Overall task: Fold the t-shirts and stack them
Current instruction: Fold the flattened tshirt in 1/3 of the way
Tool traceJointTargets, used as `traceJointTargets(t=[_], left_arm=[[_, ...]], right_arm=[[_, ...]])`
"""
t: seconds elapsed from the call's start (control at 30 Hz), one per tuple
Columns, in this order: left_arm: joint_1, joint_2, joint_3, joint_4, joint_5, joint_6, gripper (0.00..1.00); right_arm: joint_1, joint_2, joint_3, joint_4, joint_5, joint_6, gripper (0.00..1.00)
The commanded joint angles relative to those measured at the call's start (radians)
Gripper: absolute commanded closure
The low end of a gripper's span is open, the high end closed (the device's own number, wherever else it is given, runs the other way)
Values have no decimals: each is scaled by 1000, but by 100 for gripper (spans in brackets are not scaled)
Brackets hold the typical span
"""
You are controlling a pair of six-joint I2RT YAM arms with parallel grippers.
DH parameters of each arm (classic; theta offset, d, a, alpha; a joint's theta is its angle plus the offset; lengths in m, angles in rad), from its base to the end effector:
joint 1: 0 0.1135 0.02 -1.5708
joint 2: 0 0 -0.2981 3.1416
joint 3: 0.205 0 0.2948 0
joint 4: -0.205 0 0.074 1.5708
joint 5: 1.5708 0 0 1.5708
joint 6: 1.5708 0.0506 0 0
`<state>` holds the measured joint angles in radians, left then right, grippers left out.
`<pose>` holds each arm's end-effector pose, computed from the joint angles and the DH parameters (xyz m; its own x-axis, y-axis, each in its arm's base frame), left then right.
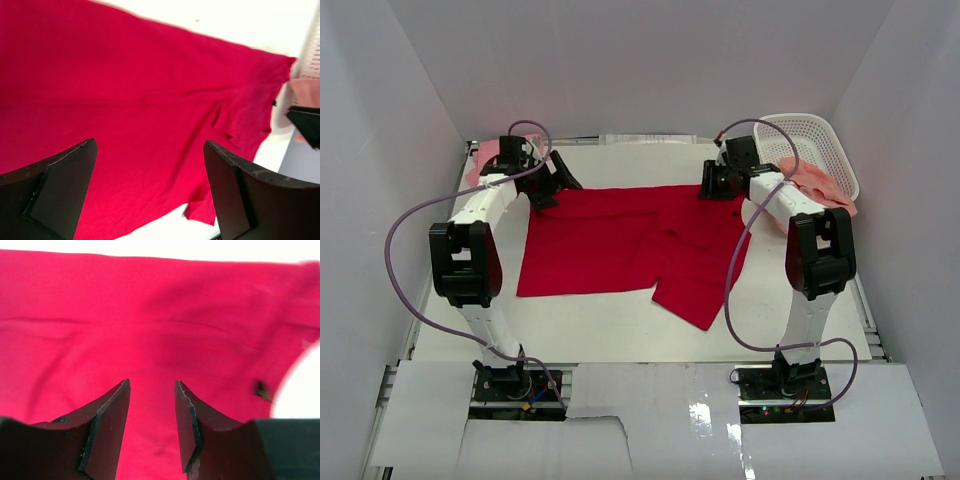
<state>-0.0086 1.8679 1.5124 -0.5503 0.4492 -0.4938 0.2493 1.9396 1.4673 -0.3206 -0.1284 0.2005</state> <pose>0.4723 -0.0260 0.2602 -0.8236 -0.4199 -0.3814 -0.1302 0.7943 -0.5934 0.4819 0.1294 0.2252 -0.7426 0.0148 -0.6696 -0.1876 0.9551 0.2292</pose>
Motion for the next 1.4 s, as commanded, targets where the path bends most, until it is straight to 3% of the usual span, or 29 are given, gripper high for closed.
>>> traceJointTargets(t=[0.0,0.17,0.3,0.4,0.43,0.5,0.6,0.73,0.83,1.17,1.37], left_arm=[[-30,-24,-41,90,-93,-66,2],[-16,-21,-95,151,-118,-120,2],[7,-26,-142,254,-109,-172,2],[22,-33,-165,288,-119,-195,2],[42,-38,-172,289,-139,-199,2],[53,-75,-195,300,-168,-212,2],[79,-168,-300,380,-196,-265,2],[110,-311,-495,524,-210,-322,2],[119,-378,-558,630,-219,-345,2],[142,-302,-578,682,-218,-495,2],[142,-270,-616,675,-285,-623,2]], right_arm=[[77,7,127,-12,-89,-12,52],[166,165,316,-55,-198,-6,52],[186,265,389,43,-313,97,55],[186,347,435,109,-381,163,69],[186,401,483,115,-401,174,83],[186,461,548,104,-419,189,92],[183,556,651,87,-442,209,92],[173,599,645,104,-448,220,92],[162,601,604,126,-448,220,92],[157,572,501,166,-445,218,92],[154,562,493,166,-442,215,92]])
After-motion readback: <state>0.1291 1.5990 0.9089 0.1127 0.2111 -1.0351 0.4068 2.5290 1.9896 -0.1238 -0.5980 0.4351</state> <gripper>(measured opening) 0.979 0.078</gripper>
